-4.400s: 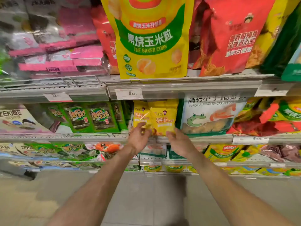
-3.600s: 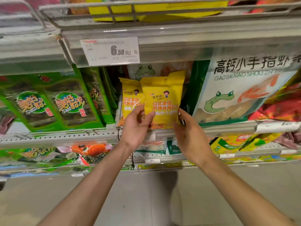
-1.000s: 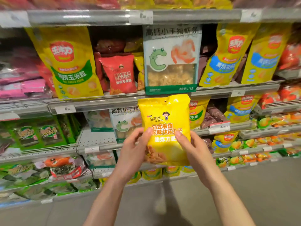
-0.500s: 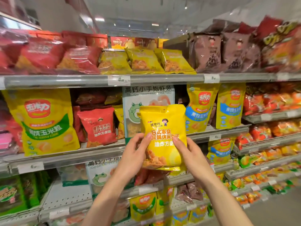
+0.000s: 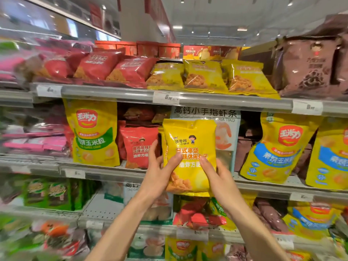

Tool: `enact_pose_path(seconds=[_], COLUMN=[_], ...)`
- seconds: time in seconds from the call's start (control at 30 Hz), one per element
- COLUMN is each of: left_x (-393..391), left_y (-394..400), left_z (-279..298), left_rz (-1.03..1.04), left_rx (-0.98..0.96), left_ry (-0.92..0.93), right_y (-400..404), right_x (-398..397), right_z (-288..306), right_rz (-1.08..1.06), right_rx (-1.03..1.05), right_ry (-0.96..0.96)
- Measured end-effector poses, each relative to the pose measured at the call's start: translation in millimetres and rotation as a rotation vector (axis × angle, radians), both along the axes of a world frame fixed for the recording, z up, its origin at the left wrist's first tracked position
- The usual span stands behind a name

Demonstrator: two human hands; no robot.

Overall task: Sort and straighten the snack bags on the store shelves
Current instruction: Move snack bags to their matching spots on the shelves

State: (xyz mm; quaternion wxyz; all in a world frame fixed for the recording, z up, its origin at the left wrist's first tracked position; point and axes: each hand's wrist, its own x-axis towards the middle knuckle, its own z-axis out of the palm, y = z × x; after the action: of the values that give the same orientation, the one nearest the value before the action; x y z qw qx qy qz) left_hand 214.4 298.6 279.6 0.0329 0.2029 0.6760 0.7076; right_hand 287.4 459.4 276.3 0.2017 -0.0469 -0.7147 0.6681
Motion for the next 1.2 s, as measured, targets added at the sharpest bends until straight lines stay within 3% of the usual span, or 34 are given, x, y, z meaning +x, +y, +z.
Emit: enact_pose_path(seconds=[0.17,0.47,0.73,0.83,0.93,1.03,1.2], left_x=[-2,-9,-10,-12,-17,-21,-29], left_y=[-2,-10,7,4,-7,-21,-38], left_z=[-2,2,-3,-6,-7,-5,-6], left_rz=[0.046,0.056,0.120,0.135,0.174,0.213,0.257], left_rx=[-0.053,-0.007,0.107,0.133,0.153,0.145,0.104], left_ry=[-0.008,-0.169,-0.181,-0.180,-0.163,-0.159,-0.157], right_y=[0,-6,11,41,76,94,106], right_x=[-10,-11,-8,-14,-32,-63,-93], right_z=[-2,4,9,20,29,23,17], right_rz=[0.122,0.133,-0.034,-0.329,-0.547,-0.466,-0.392], right_rx=[0.045,0.086,0.193,0.253,0.328,0.295,0.182], right_ry=[-0.030,-0.112,-0.043,0.056,-0.038,-0.189,-0.197])
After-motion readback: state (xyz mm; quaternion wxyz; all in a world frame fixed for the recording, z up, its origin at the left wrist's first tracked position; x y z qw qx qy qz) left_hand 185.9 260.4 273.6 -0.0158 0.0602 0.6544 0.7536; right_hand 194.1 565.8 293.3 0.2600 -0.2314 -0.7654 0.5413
